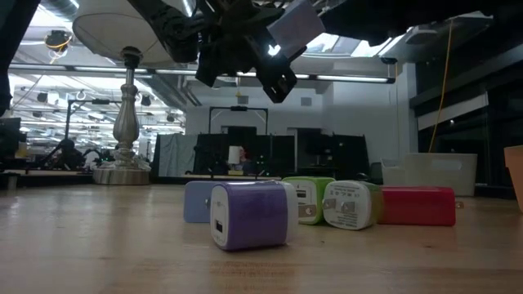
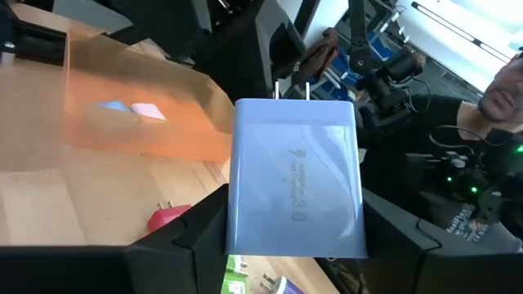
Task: Pick & Place Office items
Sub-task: Put the top light blue charger adapter into the orange bin
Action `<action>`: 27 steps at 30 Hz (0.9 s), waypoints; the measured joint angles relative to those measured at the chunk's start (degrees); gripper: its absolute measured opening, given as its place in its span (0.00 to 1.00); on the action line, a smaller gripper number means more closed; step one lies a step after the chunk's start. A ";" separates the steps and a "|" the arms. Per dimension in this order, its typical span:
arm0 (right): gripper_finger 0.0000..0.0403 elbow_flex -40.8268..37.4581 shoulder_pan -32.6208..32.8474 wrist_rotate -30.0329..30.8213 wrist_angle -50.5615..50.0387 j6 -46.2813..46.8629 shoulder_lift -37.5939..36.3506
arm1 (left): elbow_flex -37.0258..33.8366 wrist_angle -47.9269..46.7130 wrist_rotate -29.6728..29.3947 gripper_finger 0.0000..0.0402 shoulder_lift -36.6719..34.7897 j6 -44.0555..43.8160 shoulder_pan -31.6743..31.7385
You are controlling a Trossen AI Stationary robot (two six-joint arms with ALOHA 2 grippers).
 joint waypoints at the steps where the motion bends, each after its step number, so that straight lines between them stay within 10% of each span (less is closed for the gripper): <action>1: 0.46 0.00 0.00 -0.42 -0.02 0.02 0.00 | 0.00 -0.02 0.07 0.50 0.00 0.17 0.01; 14: 0.67 0.00 -0.59 -6.78 0.01 2.95 0.00 | 0.02 -0.26 -0.73 0.50 -0.02 1.55 0.47; 27: 0.68 0.00 -3.20 -11.43 1.31 3.08 0.77 | 0.02 -0.09 -0.62 0.50 -0.02 0.48 0.49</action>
